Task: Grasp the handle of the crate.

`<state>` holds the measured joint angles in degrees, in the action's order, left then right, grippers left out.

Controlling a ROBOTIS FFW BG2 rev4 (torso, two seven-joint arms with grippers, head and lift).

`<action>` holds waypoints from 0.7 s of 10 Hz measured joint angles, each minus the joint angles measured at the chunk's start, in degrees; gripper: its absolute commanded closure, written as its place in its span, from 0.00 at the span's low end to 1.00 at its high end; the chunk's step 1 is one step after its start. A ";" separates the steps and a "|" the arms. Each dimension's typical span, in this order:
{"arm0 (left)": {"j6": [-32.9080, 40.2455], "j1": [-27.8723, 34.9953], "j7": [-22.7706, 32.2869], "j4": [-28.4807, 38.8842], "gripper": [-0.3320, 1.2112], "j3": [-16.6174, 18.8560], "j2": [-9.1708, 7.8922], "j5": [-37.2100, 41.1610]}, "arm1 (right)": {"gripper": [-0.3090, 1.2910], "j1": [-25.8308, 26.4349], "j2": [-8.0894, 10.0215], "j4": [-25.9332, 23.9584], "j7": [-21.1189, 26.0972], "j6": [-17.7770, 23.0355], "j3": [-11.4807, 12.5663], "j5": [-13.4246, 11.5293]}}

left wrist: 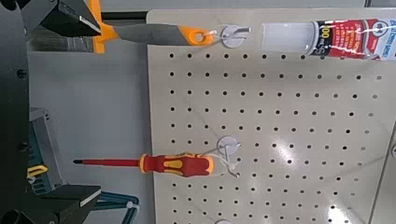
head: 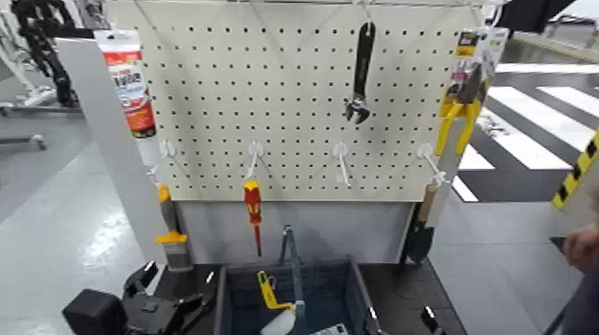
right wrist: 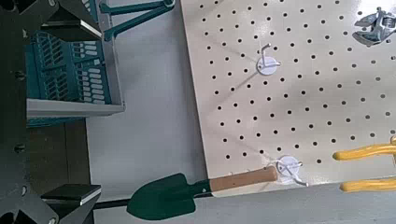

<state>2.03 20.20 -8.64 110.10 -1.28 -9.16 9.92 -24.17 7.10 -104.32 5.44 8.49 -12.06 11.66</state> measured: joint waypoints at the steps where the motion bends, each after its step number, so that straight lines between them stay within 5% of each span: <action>1: 0.18 -0.09 0.20 -0.05 0.28 -0.35 -0.09 -0.54 | 0.29 -0.05 -0.03 0.00 0.01 0.00 0.10 0.02; 7: 1.87 -0.62 0.17 -1.60 0.28 -0.75 0.07 2.43 | 0.29 -0.09 -0.16 0.00 0.09 0.13 0.16 -0.06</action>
<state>3.90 19.58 -8.47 108.49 -2.04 -9.09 12.35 -24.27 6.94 -104.32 5.54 8.62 -11.90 11.60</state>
